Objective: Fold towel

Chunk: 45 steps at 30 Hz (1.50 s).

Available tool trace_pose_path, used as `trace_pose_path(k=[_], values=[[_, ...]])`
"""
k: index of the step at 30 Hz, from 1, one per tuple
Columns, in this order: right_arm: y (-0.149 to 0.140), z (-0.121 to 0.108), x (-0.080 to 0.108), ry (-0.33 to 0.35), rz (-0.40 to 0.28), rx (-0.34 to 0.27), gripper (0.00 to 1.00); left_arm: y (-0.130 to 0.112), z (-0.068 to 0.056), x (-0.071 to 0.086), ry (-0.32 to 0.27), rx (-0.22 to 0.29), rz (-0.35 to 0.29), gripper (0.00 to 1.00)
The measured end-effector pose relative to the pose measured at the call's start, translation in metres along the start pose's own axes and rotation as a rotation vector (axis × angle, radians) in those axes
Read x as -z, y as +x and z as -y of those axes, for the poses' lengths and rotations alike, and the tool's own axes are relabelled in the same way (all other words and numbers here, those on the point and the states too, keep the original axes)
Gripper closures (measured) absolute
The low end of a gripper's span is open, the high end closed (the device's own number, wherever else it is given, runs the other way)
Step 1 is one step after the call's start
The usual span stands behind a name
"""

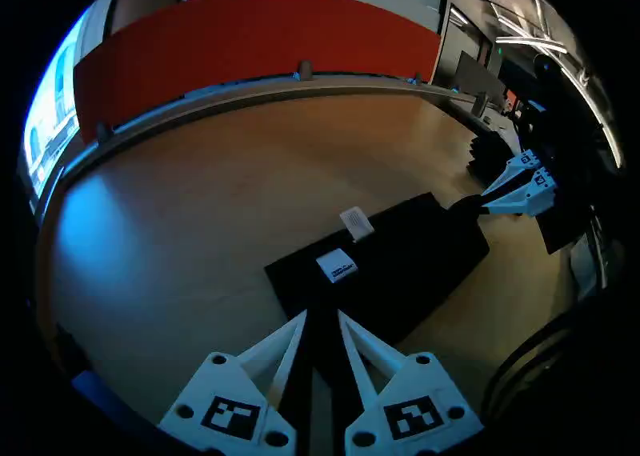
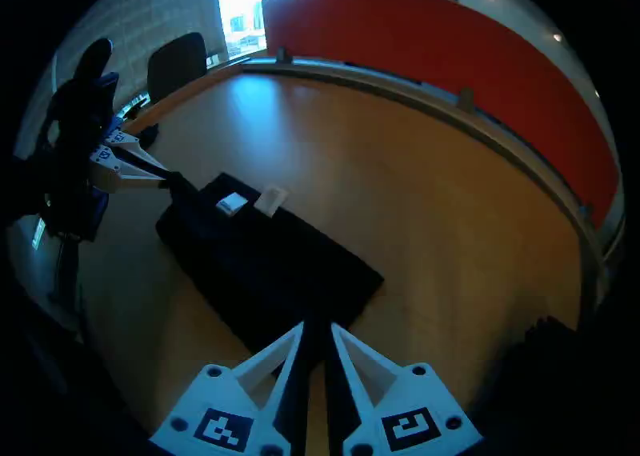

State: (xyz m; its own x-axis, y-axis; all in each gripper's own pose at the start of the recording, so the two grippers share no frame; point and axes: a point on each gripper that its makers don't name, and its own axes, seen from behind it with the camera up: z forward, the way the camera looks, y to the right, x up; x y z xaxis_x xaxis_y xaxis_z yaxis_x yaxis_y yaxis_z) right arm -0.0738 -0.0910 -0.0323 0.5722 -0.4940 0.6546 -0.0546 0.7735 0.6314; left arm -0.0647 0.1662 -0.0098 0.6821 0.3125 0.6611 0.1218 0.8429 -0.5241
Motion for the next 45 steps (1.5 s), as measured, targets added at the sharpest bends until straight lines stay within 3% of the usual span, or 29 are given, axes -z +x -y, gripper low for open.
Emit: trace_pose_path(k=[16, 22, 32, 39, 45], values=[[0.0, -0.01, -0.024, -0.023, 0.018, -0.028, 0.86, -0.004, 0.012, -0.023, 0.01, 0.027, 0.012, 0.89], [-0.001, -0.014, -0.028, -0.041, 0.022, -0.026, 0.79, -0.005, 0.016, -0.028, 0.016, 0.028, 0.018, 0.89], [-0.002, -0.025, -0.033, -0.089, 0.03, -0.025, 0.63, -0.004, 0.023, -0.036, 0.042, 0.015, 0.026, 0.85], [0.0, -0.036, -0.035, -0.128, 0.027, -0.012, 0.38, -0.001, 0.03, -0.039, 0.065, 0.024, 0.028, 0.77], [0.001, -0.044, -0.036, -0.156, 0.026, 0.011, 0.35, 0.002, 0.037, -0.04, 0.086, 0.018, 0.028, 0.73]])
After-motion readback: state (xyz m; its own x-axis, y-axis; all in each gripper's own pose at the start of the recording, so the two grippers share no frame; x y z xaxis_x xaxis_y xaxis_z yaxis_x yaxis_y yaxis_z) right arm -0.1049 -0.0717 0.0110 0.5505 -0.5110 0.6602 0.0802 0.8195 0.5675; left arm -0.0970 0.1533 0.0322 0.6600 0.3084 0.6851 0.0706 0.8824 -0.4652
